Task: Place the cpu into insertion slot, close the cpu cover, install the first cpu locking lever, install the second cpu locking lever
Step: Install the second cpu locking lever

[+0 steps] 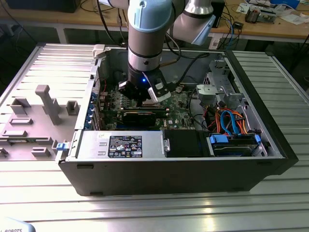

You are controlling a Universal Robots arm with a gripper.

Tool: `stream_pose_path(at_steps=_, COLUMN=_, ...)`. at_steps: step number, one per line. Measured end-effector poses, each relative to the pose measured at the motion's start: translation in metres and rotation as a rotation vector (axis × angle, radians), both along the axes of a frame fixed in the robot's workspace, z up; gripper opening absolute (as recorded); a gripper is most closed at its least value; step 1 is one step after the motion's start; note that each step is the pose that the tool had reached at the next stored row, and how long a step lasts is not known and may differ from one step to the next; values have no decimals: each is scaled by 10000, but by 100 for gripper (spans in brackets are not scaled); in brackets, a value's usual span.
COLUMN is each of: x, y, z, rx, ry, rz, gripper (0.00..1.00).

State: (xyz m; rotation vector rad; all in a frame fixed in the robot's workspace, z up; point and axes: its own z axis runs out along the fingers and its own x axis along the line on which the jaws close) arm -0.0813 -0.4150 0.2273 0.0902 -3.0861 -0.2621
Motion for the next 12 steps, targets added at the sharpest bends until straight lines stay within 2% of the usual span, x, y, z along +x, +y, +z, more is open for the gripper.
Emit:
stream_pose_path(at_steps=2, x=-8, y=0, z=-22, rx=21, ry=3, rz=1, gripper=11)
stream_pose_path(at_steps=8, x=-9, y=0, z=-22, rx=36, ry=3, rz=-1, gripper=11)
stream_pose_path(at_steps=10, x=-9, y=0, z=-22, rx=70, ry=3, rz=0, gripper=11)
stream_pose_path(at_steps=12, x=-9, y=0, z=-23, rx=71, ry=3, rz=0, gripper=11)
